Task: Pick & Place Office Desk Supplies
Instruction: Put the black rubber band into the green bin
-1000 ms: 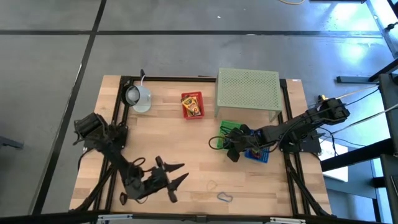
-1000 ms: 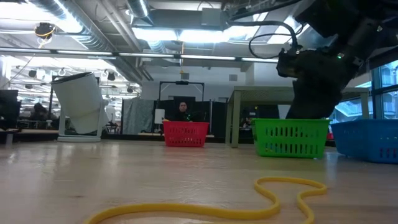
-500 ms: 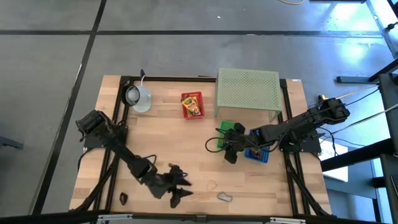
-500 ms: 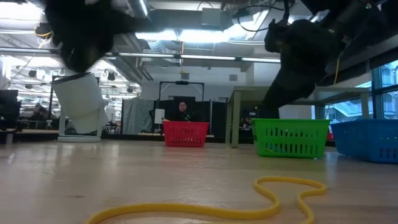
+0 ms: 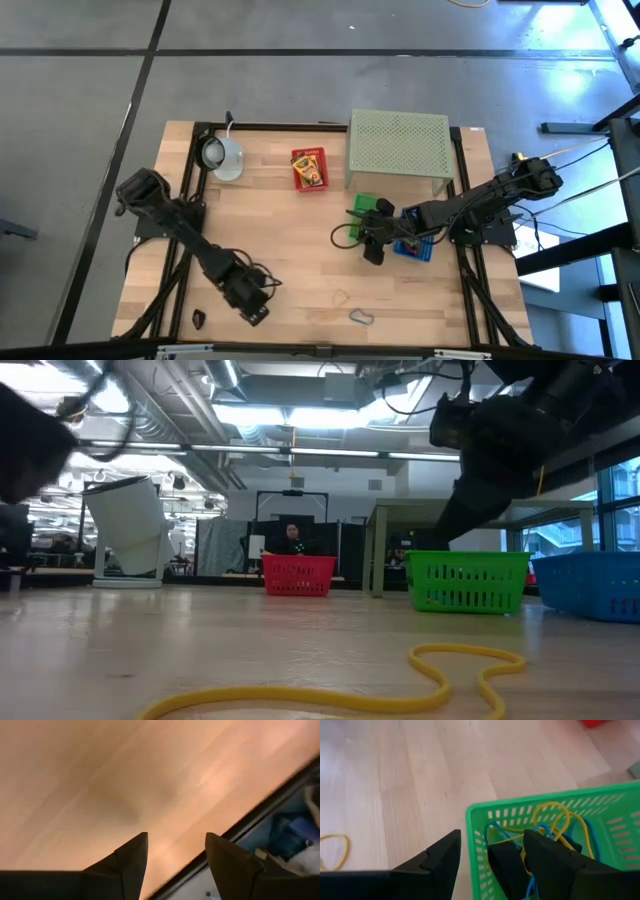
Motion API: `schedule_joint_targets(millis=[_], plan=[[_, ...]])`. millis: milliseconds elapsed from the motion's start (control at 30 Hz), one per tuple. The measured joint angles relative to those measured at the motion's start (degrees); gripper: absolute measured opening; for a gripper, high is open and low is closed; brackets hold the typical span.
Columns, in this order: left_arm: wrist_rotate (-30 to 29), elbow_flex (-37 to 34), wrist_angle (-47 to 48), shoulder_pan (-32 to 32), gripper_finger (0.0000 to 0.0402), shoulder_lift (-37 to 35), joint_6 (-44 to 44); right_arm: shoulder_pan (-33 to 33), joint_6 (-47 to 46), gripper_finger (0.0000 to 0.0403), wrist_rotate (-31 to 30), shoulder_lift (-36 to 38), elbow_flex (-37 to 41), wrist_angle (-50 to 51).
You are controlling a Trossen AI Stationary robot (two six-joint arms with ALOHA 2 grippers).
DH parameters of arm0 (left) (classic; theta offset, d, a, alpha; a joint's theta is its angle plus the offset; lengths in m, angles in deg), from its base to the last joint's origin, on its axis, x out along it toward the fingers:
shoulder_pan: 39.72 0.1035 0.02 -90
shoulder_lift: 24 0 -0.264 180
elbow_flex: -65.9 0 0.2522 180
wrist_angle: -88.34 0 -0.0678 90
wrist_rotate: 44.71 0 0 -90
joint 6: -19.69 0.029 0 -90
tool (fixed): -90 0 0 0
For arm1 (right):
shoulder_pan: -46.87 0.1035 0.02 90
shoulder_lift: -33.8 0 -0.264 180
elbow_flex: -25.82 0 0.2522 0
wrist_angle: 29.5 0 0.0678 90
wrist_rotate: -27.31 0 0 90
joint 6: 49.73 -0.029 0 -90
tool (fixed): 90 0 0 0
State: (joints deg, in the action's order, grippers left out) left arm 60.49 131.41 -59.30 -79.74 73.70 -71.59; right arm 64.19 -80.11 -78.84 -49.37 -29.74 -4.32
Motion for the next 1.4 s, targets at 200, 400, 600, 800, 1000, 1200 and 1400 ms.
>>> schedule_joint_targets(millis=[200, 400, 600, 800, 1000, 1200, 1400], plan=[[-0.3, 5.0, 19.6, -5.1, 0.0194, -3.9, -14.7, 0.0, 4.7, 0.0217, 0.3, 0.0, 0.0, 0.0], [-1.6, 7.9, 25.1, -13.9, 0.0194, -2.1, -33.5, 0.0, 8.5, 0.0217, 0.3, 0.0, 0.0, 0.0], [5.8, 8.0, 23.0, -17.3, 0.0194, 1.1, -38.5, 0.0, 9.0, 0.0217, 0.1, 0.0, 0.0, 0.0], [6.2, 8.0, 23.0, -17.6, 0.0194, 3.3, -38.5, 0.0, 9.0, 0.0217, 0.1, 0.0, 0.0, -0.3], [6.2, 8.0, 22.7, -19.5, 0.0193, 5.3, -38.6, 0.0, 9.0, 0.0217, 0.1, 0.0, 0.0, -0.4], [-4.5, 8.0, 17.3, -19.4, 0.015, 5.4, -34.5, 0.0, 9.0, 0.0217, 0.1, 0.0, 0.0, -1.0], [-6.9, 8.0, 16.8, -18.7, 0.0064, 5.4, -31.6, 0.0, 8.9, 0.0217, 0.1, 0.0, 0.0, -1.5]])
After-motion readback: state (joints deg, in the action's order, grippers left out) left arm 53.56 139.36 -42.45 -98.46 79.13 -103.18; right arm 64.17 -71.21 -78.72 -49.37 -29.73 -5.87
